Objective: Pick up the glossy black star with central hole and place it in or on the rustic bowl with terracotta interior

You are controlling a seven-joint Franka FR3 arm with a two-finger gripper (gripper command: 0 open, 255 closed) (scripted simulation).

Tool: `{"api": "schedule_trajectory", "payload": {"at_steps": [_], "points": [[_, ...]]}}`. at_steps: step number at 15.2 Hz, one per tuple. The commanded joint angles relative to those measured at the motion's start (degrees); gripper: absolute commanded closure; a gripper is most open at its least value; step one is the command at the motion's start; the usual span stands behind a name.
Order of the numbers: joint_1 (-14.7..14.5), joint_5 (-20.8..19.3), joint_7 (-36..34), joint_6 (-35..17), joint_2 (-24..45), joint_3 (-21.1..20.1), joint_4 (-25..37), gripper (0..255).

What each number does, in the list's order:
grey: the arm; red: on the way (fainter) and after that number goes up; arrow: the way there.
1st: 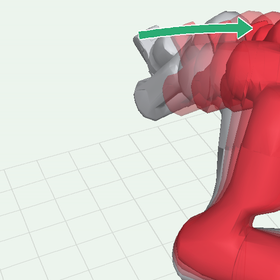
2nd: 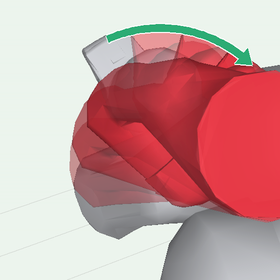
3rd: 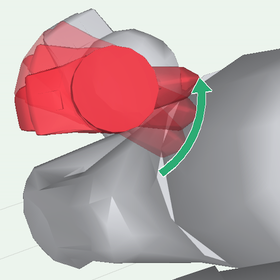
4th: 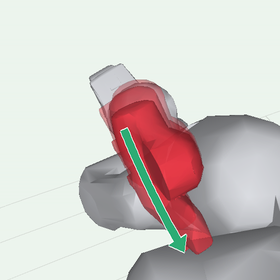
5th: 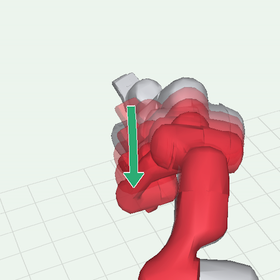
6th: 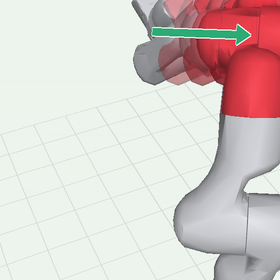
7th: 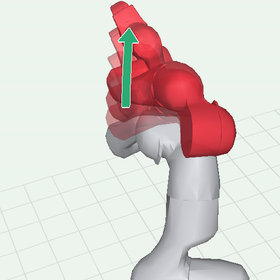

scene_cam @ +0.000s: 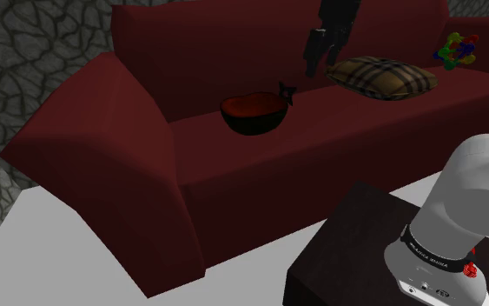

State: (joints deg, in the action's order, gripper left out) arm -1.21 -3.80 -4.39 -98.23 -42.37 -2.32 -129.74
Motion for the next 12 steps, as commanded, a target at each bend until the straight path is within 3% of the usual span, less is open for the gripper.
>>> {"api": "schedule_trajectory", "payload": {"at_steps": [1, 12], "points": [[0.0, 0.0, 0.0, 0.0, 0.0, 0.0, 0.0, 0], [1.4, -1.7, 14.1, -11.1, 17.0, 10.9, 5.1, 0]]}}
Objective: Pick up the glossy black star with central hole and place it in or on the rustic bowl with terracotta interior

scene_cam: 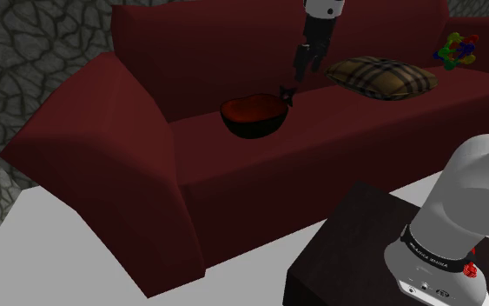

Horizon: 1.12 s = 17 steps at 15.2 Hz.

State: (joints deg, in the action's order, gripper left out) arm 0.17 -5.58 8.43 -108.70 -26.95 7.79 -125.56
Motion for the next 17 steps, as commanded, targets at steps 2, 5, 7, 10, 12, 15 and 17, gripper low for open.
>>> {"api": "schedule_trajectory", "payload": {"at_steps": [2, 5, 7, 10, 12, 15, 17], "points": [[0.1, 0.5, 3.9, -2.2, 5.4, 2.6, 2.8, 0], [0.3, 1.8, 8.1, -4.2, 11.4, 5.1, 6.4, 0], [0.5, 3.0, 11.0, -5.3, 15.5, 6.7, 9.1, 0], [1.0, 5.3, 15.3, -6.3, 22.1, 8.6, 13.9, 0], [1.5, 7.2, 18.3, -6.6, 26.7, 9.6, 17.5, 0], [2.9, 10.2, 22.5, -6.4, 33.7, 10.6, 23.6, 0], [4.1, 12.2, 25.1, -5.9, 38.6, 10.8, 28.3, 0]]}}
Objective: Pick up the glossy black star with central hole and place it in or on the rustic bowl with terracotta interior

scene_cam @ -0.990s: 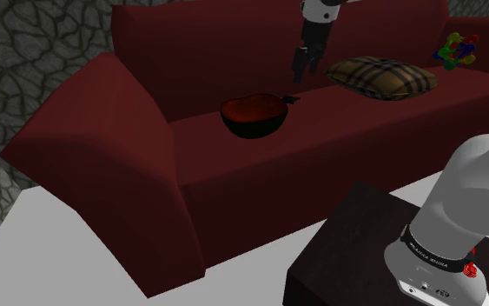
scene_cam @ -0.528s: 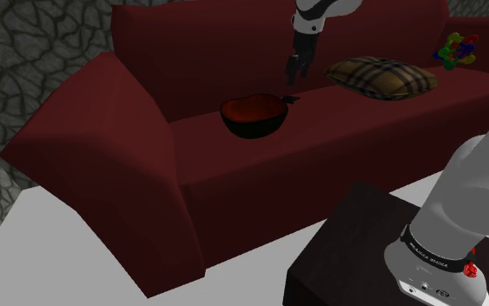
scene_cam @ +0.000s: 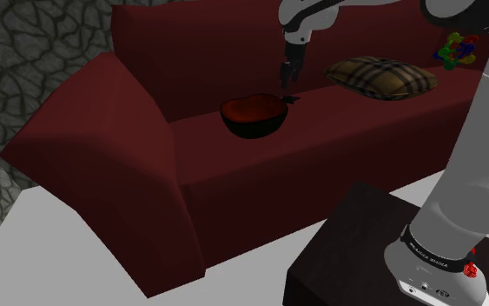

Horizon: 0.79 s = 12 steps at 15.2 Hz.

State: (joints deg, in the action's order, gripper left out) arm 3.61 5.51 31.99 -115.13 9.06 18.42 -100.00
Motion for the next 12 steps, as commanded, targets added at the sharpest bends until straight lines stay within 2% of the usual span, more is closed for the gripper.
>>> {"api": "schedule_trajectory", "payload": {"at_steps": [1, 8, 12], "points": [[1.1, 1.6, 2.2, 0.7, 4.0, 0.2, 4.1, 0], [1.2, 2.5, 2.7, -3.9, 5.8, -0.1, 1.1, 0], [1.2, 2.5, 2.8, -4.3, 6.0, -0.2, 0.9, 0]]}}
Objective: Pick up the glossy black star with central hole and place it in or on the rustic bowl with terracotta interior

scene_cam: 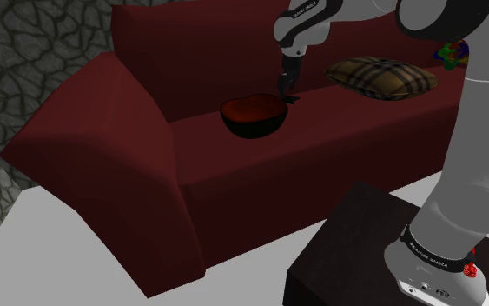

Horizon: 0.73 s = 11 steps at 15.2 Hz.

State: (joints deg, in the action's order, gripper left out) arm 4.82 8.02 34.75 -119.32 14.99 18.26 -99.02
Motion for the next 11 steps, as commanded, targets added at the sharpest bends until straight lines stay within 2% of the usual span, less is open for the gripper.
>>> {"api": "schedule_trajectory", "payload": {"at_steps": [1, 4, 5, 11], "points": [[0.0, 0.0, 0.0, -0.1, 0.0, 0.0, -0.1, 0], [0.0, 0.0, 0.0, -0.1, 0.0, 0.0, -0.1, 0], [0.0, 0.0, 0.0, -0.1, 0.0, 0.0, -0.1, 255], [0.0, 0.0, 0.0, -0.1, 0.0, 0.0, -0.1, 255]]}}
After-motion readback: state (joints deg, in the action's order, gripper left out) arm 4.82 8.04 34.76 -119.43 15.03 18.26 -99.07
